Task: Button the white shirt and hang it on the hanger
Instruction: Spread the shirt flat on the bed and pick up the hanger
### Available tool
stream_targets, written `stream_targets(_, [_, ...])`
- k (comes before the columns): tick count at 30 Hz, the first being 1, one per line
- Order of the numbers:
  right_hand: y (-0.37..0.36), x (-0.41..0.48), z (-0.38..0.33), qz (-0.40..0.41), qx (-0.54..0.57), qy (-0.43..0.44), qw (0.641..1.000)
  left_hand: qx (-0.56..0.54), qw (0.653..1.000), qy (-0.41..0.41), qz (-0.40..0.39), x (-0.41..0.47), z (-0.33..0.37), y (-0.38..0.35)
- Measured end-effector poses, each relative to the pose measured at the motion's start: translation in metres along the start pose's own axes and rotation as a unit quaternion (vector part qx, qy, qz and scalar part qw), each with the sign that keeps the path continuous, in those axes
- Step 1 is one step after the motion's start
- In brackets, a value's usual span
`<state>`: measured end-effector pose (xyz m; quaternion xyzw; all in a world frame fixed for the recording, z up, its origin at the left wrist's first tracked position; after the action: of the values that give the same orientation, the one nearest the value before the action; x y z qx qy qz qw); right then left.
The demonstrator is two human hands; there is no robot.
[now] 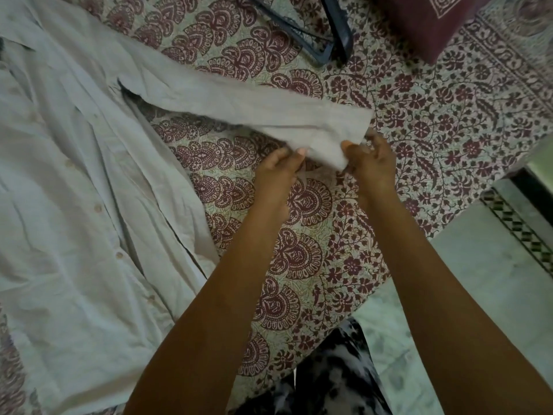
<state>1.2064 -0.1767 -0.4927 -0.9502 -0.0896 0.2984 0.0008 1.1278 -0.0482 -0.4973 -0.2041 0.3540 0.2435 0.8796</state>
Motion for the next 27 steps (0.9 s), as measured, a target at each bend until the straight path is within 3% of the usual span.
stream_targets(4, [0.030,0.029,-0.007,0.138,0.089,0.009,0.986,0.055,0.998,0.020,0.024,-0.001,-0.010,0.021])
stream_targets(6, [0.040,0.045,0.001,0.179,0.051,-0.024,0.982,0.080,0.995,0.021,0.051,0.000,-0.017,0.038])
stream_targets(9, [0.039,0.056,0.012,0.154,-0.049,-0.031,0.986,0.120,0.987,-0.017,0.101,0.001,-0.022,0.068])
stream_targets(16, [-0.006,0.018,0.039,0.150,-0.240,0.081,0.956,0.217,0.954,-0.073,0.194,-0.015,-0.014,0.135])
stream_targets(20, [-0.050,-0.019,0.068,0.129,-0.312,0.086,0.937,0.256,0.937,-0.054,0.231,-0.037,-0.012,0.174])
stream_targets(24, [-0.075,-0.041,0.091,0.177,-0.382,0.125,0.898,0.250,0.931,-0.035,0.264,-0.067,-0.021,0.218])
stream_targets(27, [-0.087,-0.043,0.100,0.145,-0.395,0.113,0.900,0.247,0.924,-0.024,0.292,-0.088,-0.038,0.248])
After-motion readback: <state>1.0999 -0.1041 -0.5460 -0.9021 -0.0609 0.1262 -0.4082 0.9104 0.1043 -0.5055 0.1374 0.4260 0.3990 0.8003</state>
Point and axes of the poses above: each hand's wrist, its own x-axis towards the middle knuckle, its own y-axis out of the back of the hand, z = x × y, the point moved 4 cm from there along x, towards the middle knuckle, and after that the axes turned 8 degrees about -z, right-handed, at the moved point
